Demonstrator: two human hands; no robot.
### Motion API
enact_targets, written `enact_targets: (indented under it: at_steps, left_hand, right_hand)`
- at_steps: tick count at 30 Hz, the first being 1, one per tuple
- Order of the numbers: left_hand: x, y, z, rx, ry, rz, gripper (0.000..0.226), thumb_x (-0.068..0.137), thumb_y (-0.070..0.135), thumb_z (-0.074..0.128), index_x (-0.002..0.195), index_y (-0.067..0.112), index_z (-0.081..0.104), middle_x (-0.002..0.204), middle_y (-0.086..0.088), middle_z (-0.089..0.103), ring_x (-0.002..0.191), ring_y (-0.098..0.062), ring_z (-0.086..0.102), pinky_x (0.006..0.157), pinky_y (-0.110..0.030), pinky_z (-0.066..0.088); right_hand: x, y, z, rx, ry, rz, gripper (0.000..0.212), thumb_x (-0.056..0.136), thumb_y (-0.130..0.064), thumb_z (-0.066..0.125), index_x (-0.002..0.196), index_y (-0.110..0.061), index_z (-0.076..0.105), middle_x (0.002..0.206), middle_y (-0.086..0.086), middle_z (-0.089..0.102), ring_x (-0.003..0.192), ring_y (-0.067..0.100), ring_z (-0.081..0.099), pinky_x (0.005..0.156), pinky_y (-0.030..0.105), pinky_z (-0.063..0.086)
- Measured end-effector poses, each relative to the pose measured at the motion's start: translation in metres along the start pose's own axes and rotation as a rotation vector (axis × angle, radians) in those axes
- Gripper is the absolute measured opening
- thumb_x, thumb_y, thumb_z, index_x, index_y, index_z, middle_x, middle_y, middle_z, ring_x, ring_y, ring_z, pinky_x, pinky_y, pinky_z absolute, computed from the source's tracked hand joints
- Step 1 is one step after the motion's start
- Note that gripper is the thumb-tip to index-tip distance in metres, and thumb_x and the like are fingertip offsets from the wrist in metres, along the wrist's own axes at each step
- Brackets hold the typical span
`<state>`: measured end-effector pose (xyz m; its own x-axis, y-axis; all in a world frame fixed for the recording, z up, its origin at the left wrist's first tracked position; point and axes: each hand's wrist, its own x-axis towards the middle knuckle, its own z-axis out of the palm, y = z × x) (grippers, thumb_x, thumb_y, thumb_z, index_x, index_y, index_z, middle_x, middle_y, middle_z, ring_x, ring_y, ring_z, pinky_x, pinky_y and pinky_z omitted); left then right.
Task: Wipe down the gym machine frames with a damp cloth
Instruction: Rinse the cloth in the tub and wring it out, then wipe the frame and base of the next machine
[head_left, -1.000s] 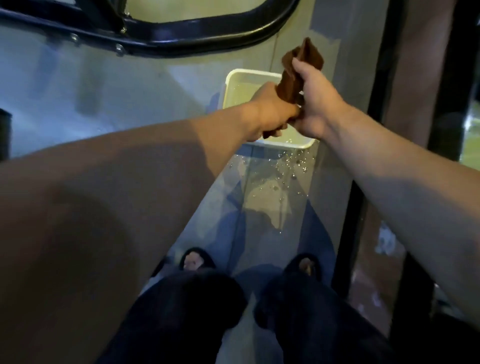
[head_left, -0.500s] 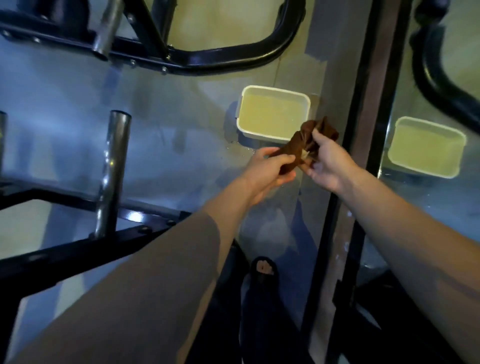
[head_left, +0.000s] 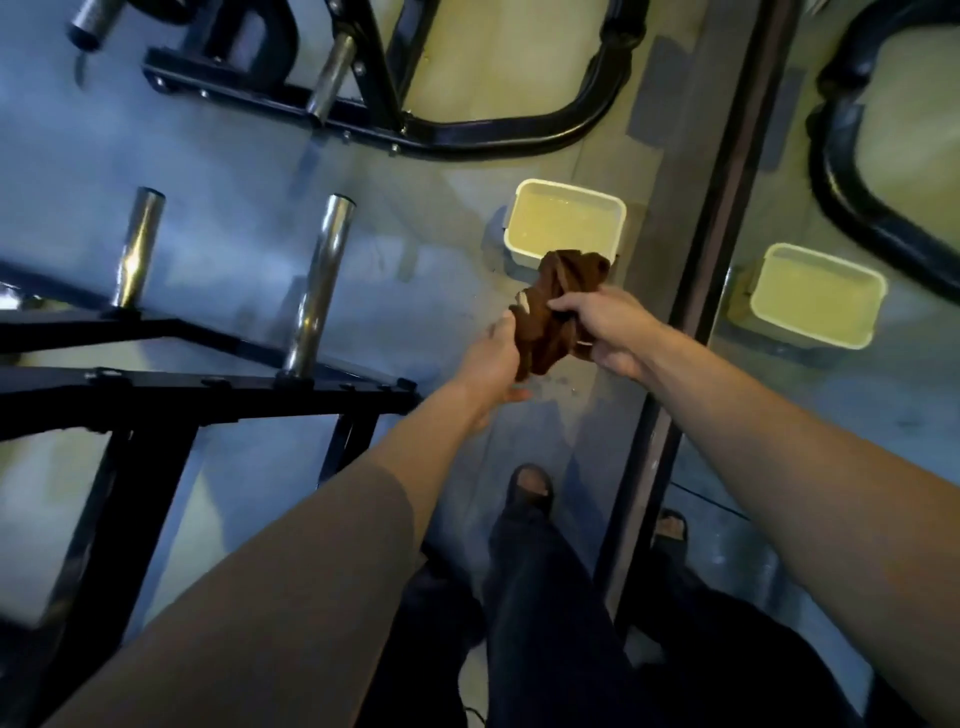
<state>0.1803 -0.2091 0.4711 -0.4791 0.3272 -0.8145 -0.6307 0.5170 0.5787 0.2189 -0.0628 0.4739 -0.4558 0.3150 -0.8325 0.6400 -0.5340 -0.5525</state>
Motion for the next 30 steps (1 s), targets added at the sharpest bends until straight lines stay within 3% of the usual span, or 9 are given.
enact_targets:
  at_steps: [3,5,10,14,18,21,23,27,30]
  left_hand:
    - [-0.027,0.0,-0.014,0.086,-0.037,0.152,0.045,0.103,0.051,0.055,0.125,0.013,0.063,0.097,-0.003,0.073,0.082,-0.011,0.069,0.057,-0.025,0.055]
    - [-0.046,-0.005,-0.029,0.067,0.015,0.14,0.026,0.099,0.032,0.068,0.117,0.013,0.064,0.104,-0.009,0.074,0.086,-0.016,0.071,0.057,-0.025,0.057]
    - [-0.115,-0.019,-0.066,-0.31,-0.054,0.004,0.02,0.108,0.025,0.047,0.099,0.019,0.065,0.095,-0.006,0.071,0.083,-0.023,0.069,0.074,-0.032,0.057]
    - [-0.175,-0.042,-0.107,-0.383,-0.067,0.053,0.024,0.109,0.019,0.045,0.1,0.016,0.067,0.095,-0.004,0.068,0.088,-0.021,0.067,0.085,-0.032,0.058]
    - [-0.224,-0.06,-0.15,-0.373,0.009,0.06,0.018,0.106,0.026,0.056,0.099,0.012,0.067,0.098,-0.01,0.067,0.086,-0.021,0.066,0.085,-0.03,0.057]
    - [-0.252,-0.078,-0.18,-0.389,0.103,0.097,0.016,0.104,0.023,0.06,0.1,0.009,0.065,0.096,-0.011,0.066,0.084,-0.022,0.064,0.084,-0.031,0.057]
    - [-0.269,-0.092,-0.198,-0.378,0.162,0.119,0.026,0.103,0.024,0.062,0.118,0.004,0.066,0.103,-0.012,0.067,0.086,-0.024,0.065,0.081,-0.031,0.058]
    - [-0.306,-0.114,-0.225,-0.324,0.255,0.12,0.026,0.106,0.028,0.055,0.121,0.01,0.066,0.103,-0.008,0.071,0.093,-0.022,0.068,0.089,-0.032,0.052]
    - [-0.332,-0.125,-0.245,-0.351,0.35,0.119,0.021,0.105,0.025,0.053,0.102,0.012,0.069,0.082,-0.003,0.073,0.065,-0.011,0.07,0.07,-0.026,0.053]
  right_hand:
    - [-0.031,0.005,0.013,-0.01,-0.03,-0.038,0.03,0.1,-0.006,0.061,0.129,-0.013,0.065,0.12,0.014,0.074,0.112,0.029,0.071,0.1,0.047,0.056]
    - [-0.057,0.009,0.023,0.098,-0.037,-0.05,0.025,0.104,-0.007,0.056,0.127,-0.014,0.062,0.124,0.016,0.072,0.117,0.031,0.069,0.101,0.048,0.056]
    - [-0.115,0.027,0.048,0.24,0.038,-0.03,0.028,0.107,-0.018,0.054,0.133,-0.011,0.062,0.119,0.014,0.074,0.102,0.025,0.073,0.074,0.039,0.059]
    - [-0.167,0.038,0.078,0.125,0.023,-0.027,0.022,0.107,-0.017,0.053,0.128,-0.013,0.06,0.121,0.011,0.071,0.11,0.027,0.069,0.087,0.044,0.057]
    - [-0.211,0.05,0.115,-0.433,-0.028,-0.076,0.02,0.103,-0.024,0.063,0.121,-0.016,0.059,0.119,0.007,0.07,0.102,0.021,0.067,0.08,0.036,0.057]
    - [-0.23,0.058,0.142,-1.095,-0.05,-0.297,0.077,0.091,-0.033,0.079,0.153,-0.02,0.036,0.149,0.012,0.044,0.133,0.032,0.049,0.103,0.042,0.048]
    - [-0.243,0.06,0.167,-1.367,-0.262,-0.491,0.092,0.09,-0.026,0.08,0.163,-0.033,0.024,0.166,0.009,0.02,0.149,0.033,0.032,0.116,0.04,0.035]
    - [-0.263,0.08,0.215,-1.479,-0.603,-0.766,0.089,0.091,-0.011,0.077,0.163,-0.032,0.029,0.166,0.006,0.02,0.145,0.023,0.036,0.112,0.021,0.03]
    - [-0.274,0.097,0.249,-1.464,-0.725,-1.077,0.064,0.091,-0.009,0.077,0.151,-0.017,0.053,0.145,0.011,0.051,0.122,0.017,0.051,0.109,0.011,0.035]
